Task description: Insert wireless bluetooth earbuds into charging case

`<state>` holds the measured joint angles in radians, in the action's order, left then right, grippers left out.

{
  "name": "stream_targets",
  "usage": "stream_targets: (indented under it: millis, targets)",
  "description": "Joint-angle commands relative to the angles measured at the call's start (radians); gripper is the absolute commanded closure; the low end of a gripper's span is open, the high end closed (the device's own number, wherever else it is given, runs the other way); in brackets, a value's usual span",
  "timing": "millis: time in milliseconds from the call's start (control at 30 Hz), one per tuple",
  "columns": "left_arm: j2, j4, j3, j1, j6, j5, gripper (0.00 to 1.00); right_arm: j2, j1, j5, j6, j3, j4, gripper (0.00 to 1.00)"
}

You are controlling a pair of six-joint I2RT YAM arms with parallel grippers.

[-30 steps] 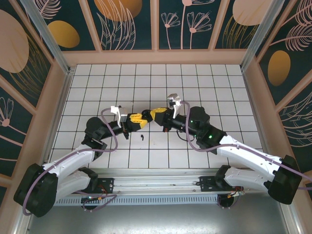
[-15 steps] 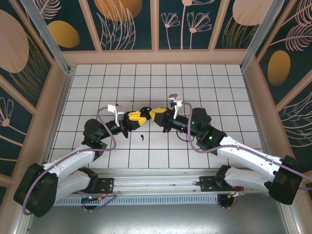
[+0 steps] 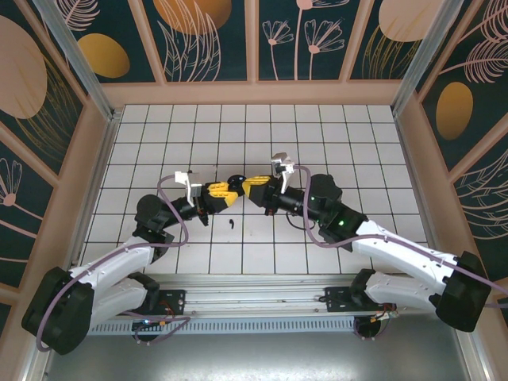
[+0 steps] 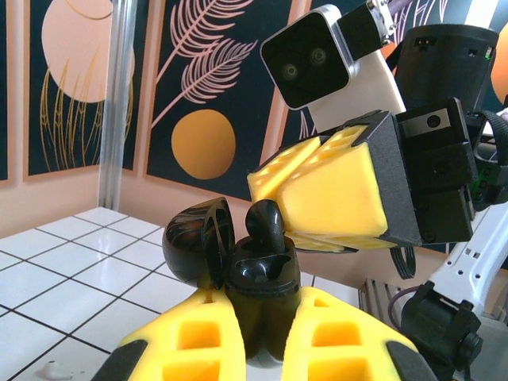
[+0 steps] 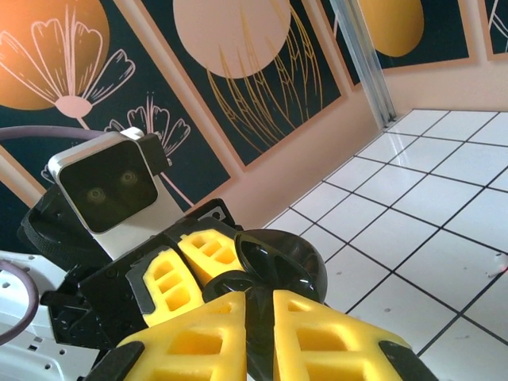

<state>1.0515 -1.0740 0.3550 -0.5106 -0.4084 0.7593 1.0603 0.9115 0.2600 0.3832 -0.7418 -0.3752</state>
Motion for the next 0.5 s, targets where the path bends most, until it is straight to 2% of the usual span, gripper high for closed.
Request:
stream_targets:
  millis: [0, 300, 467]
  targets:
    - [-0.027, -0.041, 0.033, 0.002, 0.031, -0.005, 1.00, 0.028, 0.006, 0.045, -0.010, -0.026, 0.085, 0.85]
    - [-0.036, -0.015, 0.031, 0.003, 0.049, -0.005, 1.00, 0.032, 0.006, 0.030, -0.023, -0.041, 0.119, 0.76]
    - [-0.042, -0.003, 0.031, 0.003, 0.057, -0.011, 1.00, 0.009, 0.006, 0.002, -0.027, -0.041, 0.141, 0.63]
